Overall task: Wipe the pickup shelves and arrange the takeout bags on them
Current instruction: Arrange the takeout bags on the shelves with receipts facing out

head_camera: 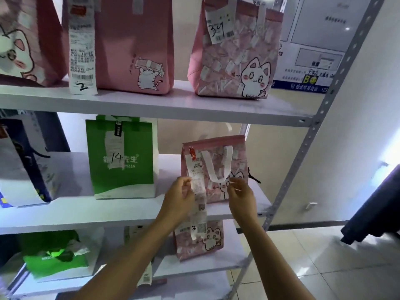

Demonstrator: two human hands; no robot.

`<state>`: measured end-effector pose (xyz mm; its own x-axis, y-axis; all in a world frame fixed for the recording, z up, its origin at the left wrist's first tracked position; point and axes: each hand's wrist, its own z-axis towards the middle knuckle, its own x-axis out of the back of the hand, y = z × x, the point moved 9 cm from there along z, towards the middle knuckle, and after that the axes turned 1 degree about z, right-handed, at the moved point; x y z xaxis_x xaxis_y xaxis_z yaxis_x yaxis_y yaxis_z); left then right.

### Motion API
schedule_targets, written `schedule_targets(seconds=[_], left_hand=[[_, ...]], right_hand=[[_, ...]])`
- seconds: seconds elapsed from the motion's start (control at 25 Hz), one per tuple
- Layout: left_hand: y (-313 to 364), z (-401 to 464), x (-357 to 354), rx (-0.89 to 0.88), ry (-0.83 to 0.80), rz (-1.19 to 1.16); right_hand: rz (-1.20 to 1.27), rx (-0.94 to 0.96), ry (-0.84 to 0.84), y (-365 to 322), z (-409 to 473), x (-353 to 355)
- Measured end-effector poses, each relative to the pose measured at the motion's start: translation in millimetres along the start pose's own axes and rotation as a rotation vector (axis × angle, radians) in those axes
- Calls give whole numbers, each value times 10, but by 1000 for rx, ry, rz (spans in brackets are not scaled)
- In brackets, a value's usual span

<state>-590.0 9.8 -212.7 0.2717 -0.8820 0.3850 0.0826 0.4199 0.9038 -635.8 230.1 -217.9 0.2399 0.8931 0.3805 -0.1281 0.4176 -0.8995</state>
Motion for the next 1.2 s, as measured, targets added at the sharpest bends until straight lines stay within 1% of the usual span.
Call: schedule_targets(seconds=[0.16, 0.32, 0.36, 0.48, 0.6, 0.68, 0.76, 0.92, 1.0, 1.08, 1.2], left_hand=[[-86, 373, -56, 59, 136, 21], [-132, 587, -156, 69, 141, 26], [-152, 597, -176, 90, 141, 14], [-185, 577, -231, 137, 139, -13], [-154, 520, -191, 168, 192, -42], [-113, 405, -179, 180, 223, -77], [-76, 252, -183, 156, 246, -73], [121, -119, -204, 147, 292, -91], [306, -282, -132, 113, 337, -60], [582, -432, 15, 53, 403, 2], [1192, -564, 226, -103, 446, 50]], right_hand=[[-6, -22, 48, 100, 522, 174], [-3, -92, 25, 240, 992, 206], [7, -107, 1, 274, 1042, 184], [157, -109, -62, 401, 1109, 157], [181, -117, -51, 392, 1150, 286], [192, -90, -57, 381, 1077, 383], [241, -38, -45, 347, 938, 486], [369, -24, -75, 305, 565, 766], [425, 1, -72, 244, 411, 945], [459, 36, -76, 143, 295, 1138], [486, 66, -75, 10, 205, 1406]])
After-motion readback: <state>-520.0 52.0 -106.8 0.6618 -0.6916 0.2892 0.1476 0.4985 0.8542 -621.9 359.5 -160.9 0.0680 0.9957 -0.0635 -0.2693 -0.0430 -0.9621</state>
